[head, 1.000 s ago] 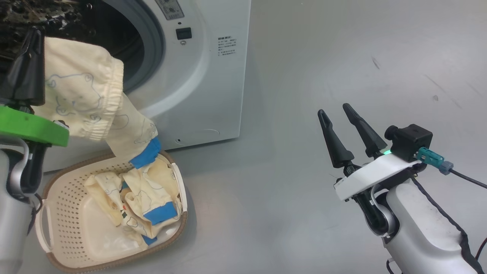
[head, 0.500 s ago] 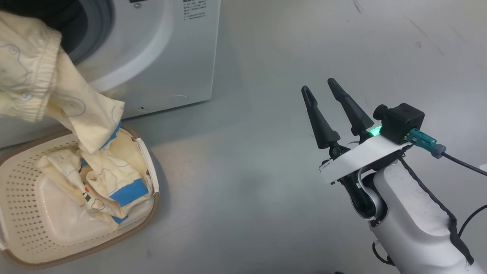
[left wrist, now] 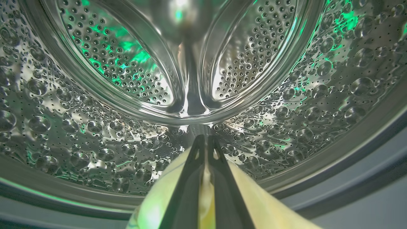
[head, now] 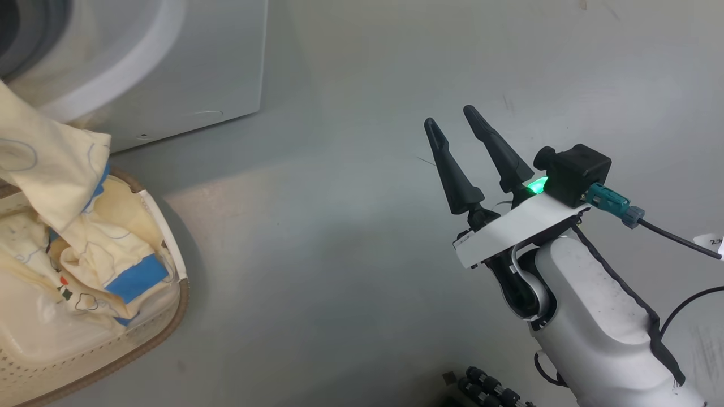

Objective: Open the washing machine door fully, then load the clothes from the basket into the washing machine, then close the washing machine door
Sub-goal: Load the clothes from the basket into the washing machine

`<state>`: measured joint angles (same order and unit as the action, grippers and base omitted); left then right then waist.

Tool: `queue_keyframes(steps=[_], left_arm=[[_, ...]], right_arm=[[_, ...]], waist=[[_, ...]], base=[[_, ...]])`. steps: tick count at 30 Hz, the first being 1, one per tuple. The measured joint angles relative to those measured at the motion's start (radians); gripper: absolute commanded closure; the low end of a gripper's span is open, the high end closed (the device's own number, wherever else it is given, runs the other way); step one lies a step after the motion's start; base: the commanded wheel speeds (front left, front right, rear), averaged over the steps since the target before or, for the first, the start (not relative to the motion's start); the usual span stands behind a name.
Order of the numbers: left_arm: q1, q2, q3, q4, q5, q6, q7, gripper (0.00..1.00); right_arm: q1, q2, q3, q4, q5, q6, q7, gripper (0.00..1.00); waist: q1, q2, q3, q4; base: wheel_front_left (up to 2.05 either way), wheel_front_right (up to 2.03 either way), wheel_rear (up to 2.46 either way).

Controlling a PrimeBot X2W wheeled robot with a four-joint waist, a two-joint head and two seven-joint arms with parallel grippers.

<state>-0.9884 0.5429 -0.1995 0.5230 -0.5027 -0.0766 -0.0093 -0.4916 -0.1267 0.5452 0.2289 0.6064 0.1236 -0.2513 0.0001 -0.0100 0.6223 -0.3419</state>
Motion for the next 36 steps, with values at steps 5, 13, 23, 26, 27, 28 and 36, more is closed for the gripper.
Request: queue_keyframes(steps=[5, 13, 23, 26, 27, 28, 36], left_arm=[[-0.055, 0.001, 0.002, 0.029, 0.006, 0.000, -0.032, 1.00], [-0.170, 0.001, 0.043, 0.005, 0.055, 0.018, -0.215, 1.00], [-0.132, -0.072, -0.004, 0.174, 0.044, 0.014, -0.194, 0.00], [-0.121, -0.082, -0.012, 0.196, 0.044, 0.006, -0.198, 0.00], [-0.114, -0.087, -0.016, 0.200, 0.044, 0.004, -0.203, 0.00], [-0.108, -0.092, -0.020, 0.205, 0.044, 0.002, -0.204, 0.00], [-0.050, -0.115, -0.042, 0.227, 0.044, -0.017, -0.222, 0.00]], right_arm=[[-0.008, 0.005, -0.009, 0.005, -0.004, 0.000, 0.000, 0.00], [-0.009, 0.010, -0.029, 0.007, -0.018, 0.000, 0.000, 0.00], [-0.010, 0.016, -0.034, 0.028, -0.028, 0.000, 0.000, 0.00], [-0.010, 0.016, -0.037, 0.033, -0.034, 0.000, 0.000, 0.00], [-0.010, 0.016, -0.039, 0.034, -0.034, 0.000, 0.000, 0.00], [-0.010, 0.016, -0.040, 0.035, -0.034, 0.000, 0.000, 0.00], [-0.010, 0.009, -0.051, 0.046, -0.034, 0.000, 0.000, 0.00]], waist=[[0.0000, 0.0000, 0.026, -0.028], [0.0000, 0.0000, 0.038, -0.041], [-0.0001, 0.0000, 0.010, -0.020], [0.0000, 0.0000, -0.006, -0.012], [0.0000, 0.0000, -0.012, -0.008], [0.0000, 0.0000, -0.018, -0.005], [-0.0001, 0.0000, -0.067, 0.028]], base=[[0.00, 0.00, 0.00], [0.00, 0.00, 0.00], [0.00, 0.00, 0.00], [0.00, 0.00, 0.00], [0.00, 0.00, 0.00], [0.00, 0.00, 0.00], [0.00, 0.00, 0.00]])
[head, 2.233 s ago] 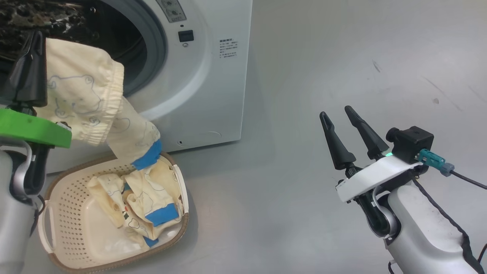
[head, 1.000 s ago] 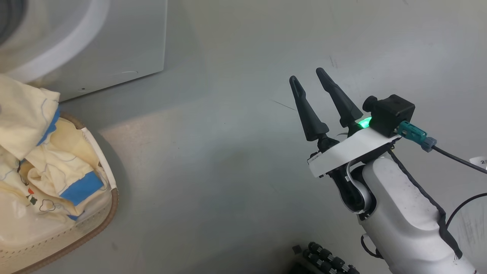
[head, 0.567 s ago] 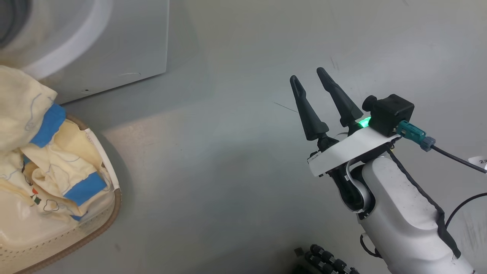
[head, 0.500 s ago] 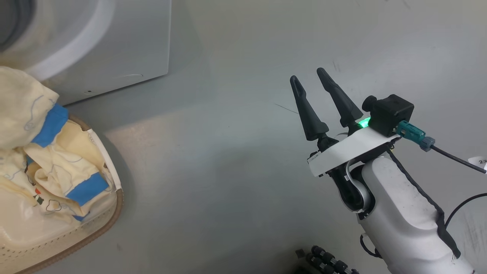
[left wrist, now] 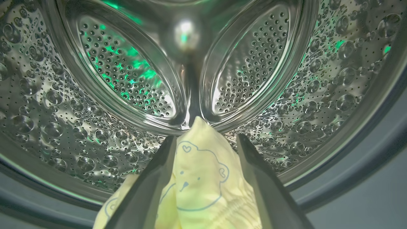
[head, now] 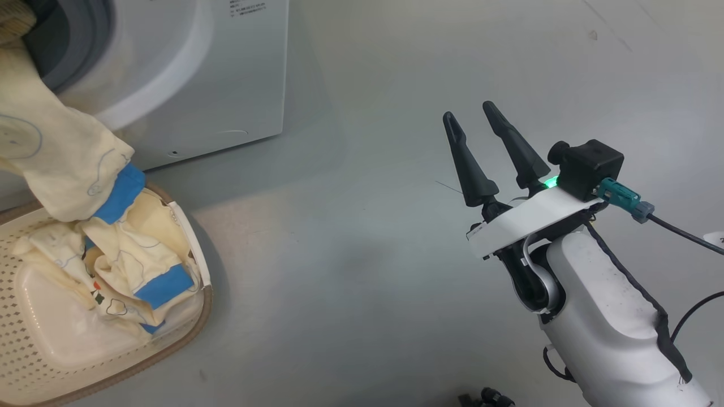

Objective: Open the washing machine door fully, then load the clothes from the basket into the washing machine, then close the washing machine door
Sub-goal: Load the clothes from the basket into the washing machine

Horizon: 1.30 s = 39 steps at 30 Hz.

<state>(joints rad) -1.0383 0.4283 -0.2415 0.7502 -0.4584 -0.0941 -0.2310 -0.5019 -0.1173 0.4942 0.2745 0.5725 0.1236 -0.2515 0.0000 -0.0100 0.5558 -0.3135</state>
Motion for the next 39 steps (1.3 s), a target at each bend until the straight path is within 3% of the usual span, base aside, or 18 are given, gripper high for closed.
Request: queue_keyframes(steps=[20, 39], left_arm=[[0.274, -0.077, -0.020, -0.137, -0.026, -0.018, -0.020, 0.00], [0.596, -0.118, 0.109, -0.368, -0.057, -0.018, -0.021, 0.00]], right_arm=[[0.028, -0.052, -0.046, 0.009, -0.001, 0.000, 0.000, 0.00], [0.070, -0.070, -0.027, 0.016, 0.001, 0.000, 0.000, 0.00]], waist=[[-0.0001, 0.0000, -0.108, 0.115], [-0.0001, 0.0000, -0.183, 0.160]], base=[[0.00, 0.00, 0.00], [0.00, 0.00, 0.00]])
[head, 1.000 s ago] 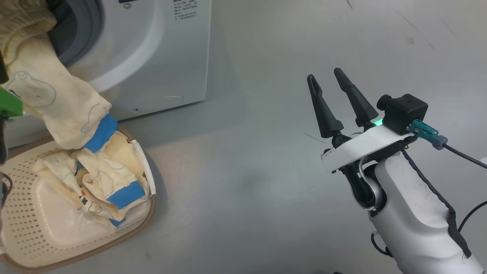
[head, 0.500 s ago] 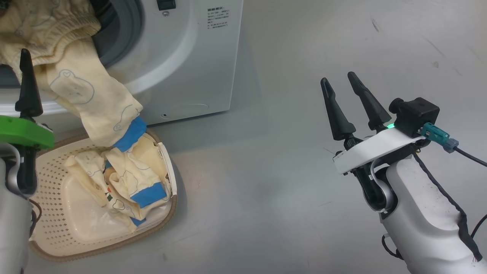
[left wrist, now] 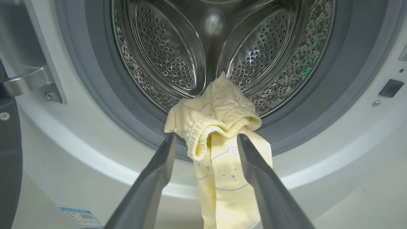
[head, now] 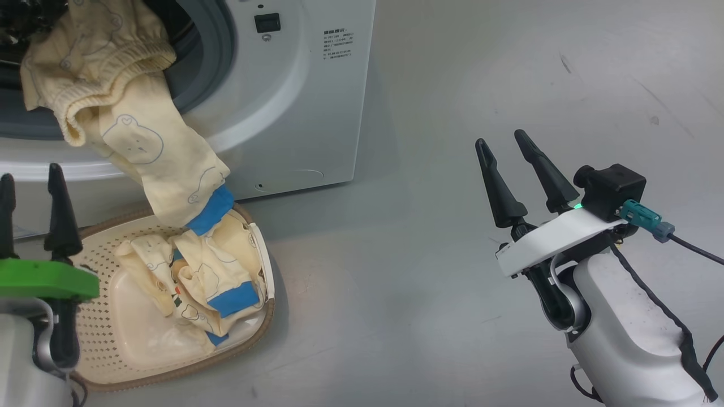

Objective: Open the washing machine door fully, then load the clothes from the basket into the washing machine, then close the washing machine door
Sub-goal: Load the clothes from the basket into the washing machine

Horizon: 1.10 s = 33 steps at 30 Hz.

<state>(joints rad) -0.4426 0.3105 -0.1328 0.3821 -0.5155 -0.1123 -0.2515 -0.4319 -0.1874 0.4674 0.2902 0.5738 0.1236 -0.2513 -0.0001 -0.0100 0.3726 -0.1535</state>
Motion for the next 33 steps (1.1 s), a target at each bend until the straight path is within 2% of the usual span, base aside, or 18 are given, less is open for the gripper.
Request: queue_keyframes(steps=[9, 21, 28, 33], left_arm=[[0.153, -0.027, 0.012, -0.066, -0.009, -0.001, 0.000, 0.00], [0.204, -0.030, 0.027, -0.145, -0.004, -0.001, 0.000, 0.00], [0.206, -0.022, 0.008, -0.135, -0.006, -0.005, 0.002, 0.00], [0.193, -0.015, -0.021, -0.085, -0.016, -0.005, 0.048, 0.00]], right_arm=[[0.004, -0.008, -0.006, -0.003, 0.007, 0.000, 0.000, 0.00], [0.013, -0.006, -0.005, -0.018, 0.010, 0.000, 0.000, 0.00], [0.012, 0.002, -0.005, -0.020, 0.017, 0.000, 0.000, 0.00], [0.012, 0.002, -0.009, -0.021, 0.017, 0.000, 0.000, 0.00]], waist=[[0.0000, 0.0000, -0.004, -0.005], [0.0000, 0.0000, 0.012, -0.012], [0.0000, 0.0000, 0.030, -0.029], [0.0000, 0.0000, 0.040, -0.039]], base=[[0.00, 0.00, 0.00], [0.00, 0.00, 0.00], [0.00, 0.00, 0.00], [0.00, 0.00, 0.00]])
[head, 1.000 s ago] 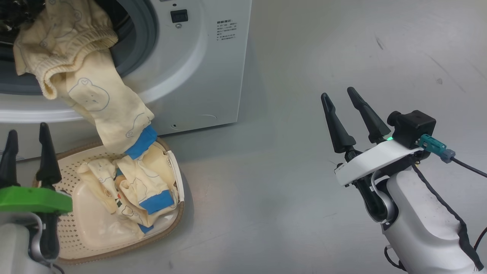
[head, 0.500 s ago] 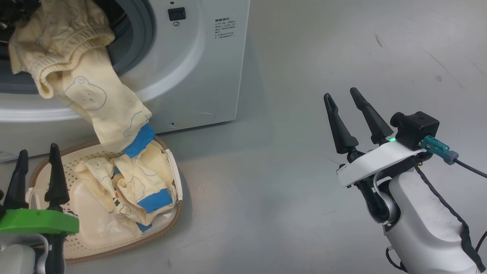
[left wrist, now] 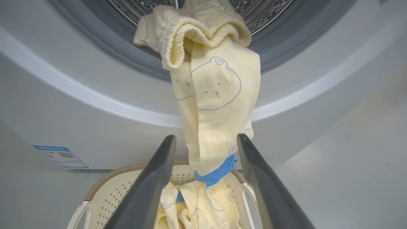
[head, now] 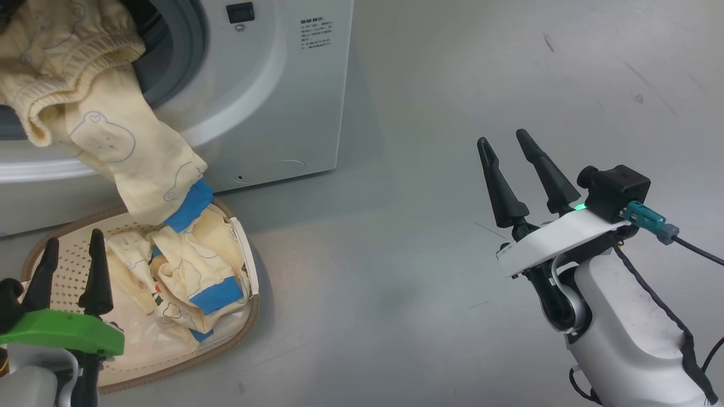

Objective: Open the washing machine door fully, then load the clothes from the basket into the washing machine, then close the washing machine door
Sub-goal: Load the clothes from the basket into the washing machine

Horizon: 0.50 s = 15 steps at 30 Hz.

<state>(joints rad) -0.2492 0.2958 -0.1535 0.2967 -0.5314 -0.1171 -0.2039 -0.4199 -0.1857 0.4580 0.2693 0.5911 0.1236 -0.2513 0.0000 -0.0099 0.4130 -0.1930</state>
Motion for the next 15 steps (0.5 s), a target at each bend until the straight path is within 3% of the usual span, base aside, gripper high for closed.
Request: queue_keyframes(steps=[15], left_arm=[[-0.173, 0.054, -0.041, 0.171, -0.035, -0.005, 0.175, 0.00]], right_arm=[[-0.029, 0.029, 0.026, -0.010, 0.000, 0.000, 0.000, 0.00]], waist=[[0.0000, 0.0000, 0.058, -0.059]], base=[[0.00, 0.00, 0.00]])
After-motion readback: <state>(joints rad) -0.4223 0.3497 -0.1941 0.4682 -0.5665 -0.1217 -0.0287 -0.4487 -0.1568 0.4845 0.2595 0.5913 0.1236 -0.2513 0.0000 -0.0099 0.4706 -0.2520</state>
